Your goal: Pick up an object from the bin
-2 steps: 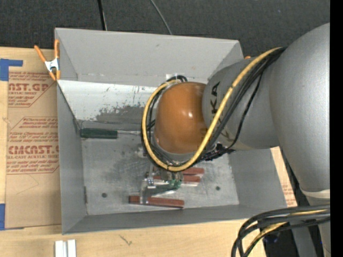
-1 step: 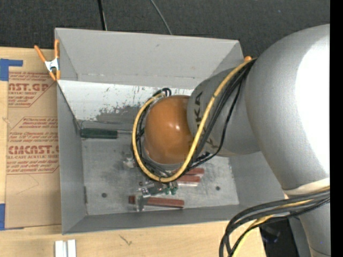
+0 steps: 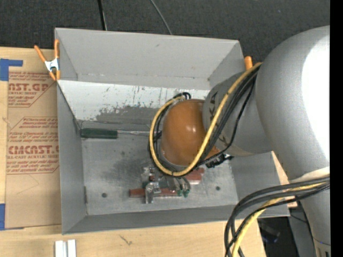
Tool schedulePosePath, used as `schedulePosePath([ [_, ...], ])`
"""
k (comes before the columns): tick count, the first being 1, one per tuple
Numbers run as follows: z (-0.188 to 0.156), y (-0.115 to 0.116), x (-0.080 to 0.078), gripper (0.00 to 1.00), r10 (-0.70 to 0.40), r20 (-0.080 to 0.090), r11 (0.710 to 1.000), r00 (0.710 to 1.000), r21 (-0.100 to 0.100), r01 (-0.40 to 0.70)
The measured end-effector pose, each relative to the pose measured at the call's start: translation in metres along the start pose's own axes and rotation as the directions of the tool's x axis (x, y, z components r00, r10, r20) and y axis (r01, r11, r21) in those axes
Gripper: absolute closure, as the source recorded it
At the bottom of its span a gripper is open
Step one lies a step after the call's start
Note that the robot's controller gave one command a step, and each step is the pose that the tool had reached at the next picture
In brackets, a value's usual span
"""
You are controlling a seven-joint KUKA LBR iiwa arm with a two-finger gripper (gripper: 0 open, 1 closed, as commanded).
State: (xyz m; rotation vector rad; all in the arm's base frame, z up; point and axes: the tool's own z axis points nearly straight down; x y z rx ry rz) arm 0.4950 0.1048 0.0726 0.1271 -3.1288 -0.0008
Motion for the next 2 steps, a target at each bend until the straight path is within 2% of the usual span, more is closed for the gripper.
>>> schedulePosePath([
  [1, 0.0, 0.0, 0.0, 1.0, 0.0, 0.0, 1.0, 1.0, 0.0, 0.0],
  [2, -0.183, 0.022, 0.003, 1.0, 0.075, 0.016, 0.997, 0.997, -0.002, -0.075],
])
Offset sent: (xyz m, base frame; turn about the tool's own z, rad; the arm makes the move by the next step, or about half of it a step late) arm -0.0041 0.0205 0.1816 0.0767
